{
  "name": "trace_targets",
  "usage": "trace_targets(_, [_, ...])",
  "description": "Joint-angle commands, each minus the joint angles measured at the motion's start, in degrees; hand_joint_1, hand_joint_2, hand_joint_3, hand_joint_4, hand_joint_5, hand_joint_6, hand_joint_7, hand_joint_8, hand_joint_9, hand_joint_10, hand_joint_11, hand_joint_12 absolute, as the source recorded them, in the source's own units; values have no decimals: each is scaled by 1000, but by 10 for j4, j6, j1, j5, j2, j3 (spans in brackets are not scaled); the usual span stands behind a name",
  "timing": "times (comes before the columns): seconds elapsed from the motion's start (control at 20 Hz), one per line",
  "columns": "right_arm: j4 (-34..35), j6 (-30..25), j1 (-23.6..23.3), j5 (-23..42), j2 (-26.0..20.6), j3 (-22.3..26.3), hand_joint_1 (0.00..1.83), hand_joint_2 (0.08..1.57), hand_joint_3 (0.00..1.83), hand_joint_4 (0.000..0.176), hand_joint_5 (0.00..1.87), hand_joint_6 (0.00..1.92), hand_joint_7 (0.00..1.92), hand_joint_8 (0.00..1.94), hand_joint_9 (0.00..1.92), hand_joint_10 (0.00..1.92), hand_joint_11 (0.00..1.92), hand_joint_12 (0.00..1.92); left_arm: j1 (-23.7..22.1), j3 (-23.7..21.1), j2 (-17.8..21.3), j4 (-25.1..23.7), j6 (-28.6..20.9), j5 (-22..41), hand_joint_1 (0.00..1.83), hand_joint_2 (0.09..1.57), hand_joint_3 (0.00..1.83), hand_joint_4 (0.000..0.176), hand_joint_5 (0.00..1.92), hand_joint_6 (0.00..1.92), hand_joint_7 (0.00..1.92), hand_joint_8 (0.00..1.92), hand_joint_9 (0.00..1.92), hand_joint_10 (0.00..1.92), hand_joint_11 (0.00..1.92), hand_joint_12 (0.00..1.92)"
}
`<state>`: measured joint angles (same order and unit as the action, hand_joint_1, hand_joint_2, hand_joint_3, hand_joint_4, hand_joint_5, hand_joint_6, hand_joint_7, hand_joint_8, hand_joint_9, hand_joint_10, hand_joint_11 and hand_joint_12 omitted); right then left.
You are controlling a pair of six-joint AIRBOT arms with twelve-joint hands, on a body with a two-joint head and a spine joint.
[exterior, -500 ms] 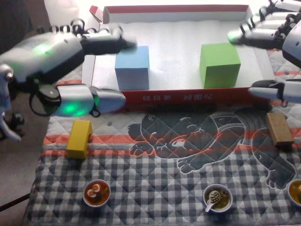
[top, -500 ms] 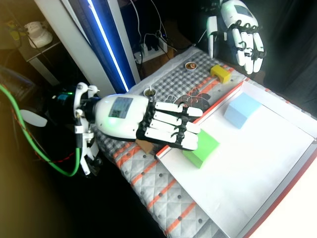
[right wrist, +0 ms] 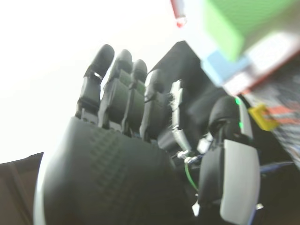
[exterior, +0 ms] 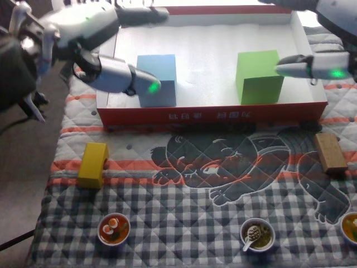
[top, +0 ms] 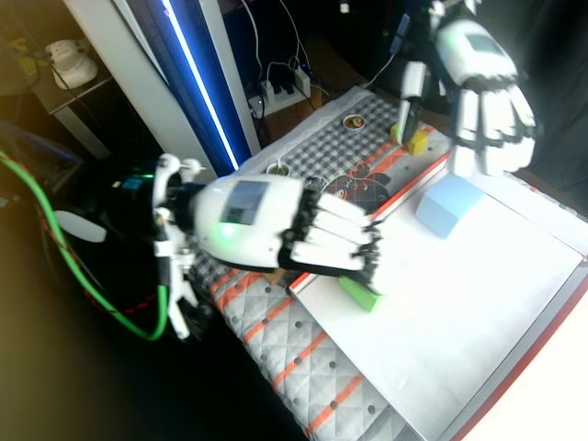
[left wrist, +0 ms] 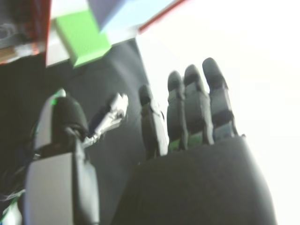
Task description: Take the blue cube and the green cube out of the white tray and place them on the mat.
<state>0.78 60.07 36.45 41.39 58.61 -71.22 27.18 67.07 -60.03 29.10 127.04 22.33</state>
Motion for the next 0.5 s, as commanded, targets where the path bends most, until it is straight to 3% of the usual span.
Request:
trace_targets(0.0, [8,1,-10,37,4,-8,647,937,0,63,182,1,217,1,196,2,0,620,-12,2,-8,0,17,42,658,964,1,176,182,0,148,0,67,0,0,465])
trace_targets(0.05, [9,1,-14,23,13,-18,647,933,0,65,175,1,213,1,195,3,0,624,-17,12,-15,12,39,32,654,964,1,176,179,0,146,0,65,0,0,467])
trace_targets(0.1, [10,1,-17,9,21,-28,692,904,0,101,161,0,192,0,202,4,0,676,-19,23,-22,17,44,24,684,949,0,176,172,0,101,0,39,0,0,447])
trace_targets(0.25, [11,1,-20,-27,39,-50,741,851,0,117,150,1,213,5,216,5,0,708,-24,57,-44,32,45,-7,700,936,0,176,180,7,120,8,59,5,0,356])
trace_targets(0.3, [12,1,-20,-44,48,-60,742,846,0,119,148,1,216,5,217,5,0,712,-24,68,-51,35,49,-23,702,935,0,176,184,6,126,7,61,5,0,352])
trace_targets(0.4, [11,1,-20,-67,62,-75,760,809,2,102,162,1,235,1,271,3,0,938,-24,77,-61,84,133,-46,723,931,0,176,174,3,141,4,96,6,0,435])
trace_targets(0.45, [11,1,-20,-75,68,-82,782,818,3,89,165,1,226,1,244,7,0,839,-24,84,-70,114,181,-56,666,947,2,176,135,0,149,3,113,6,0,479])
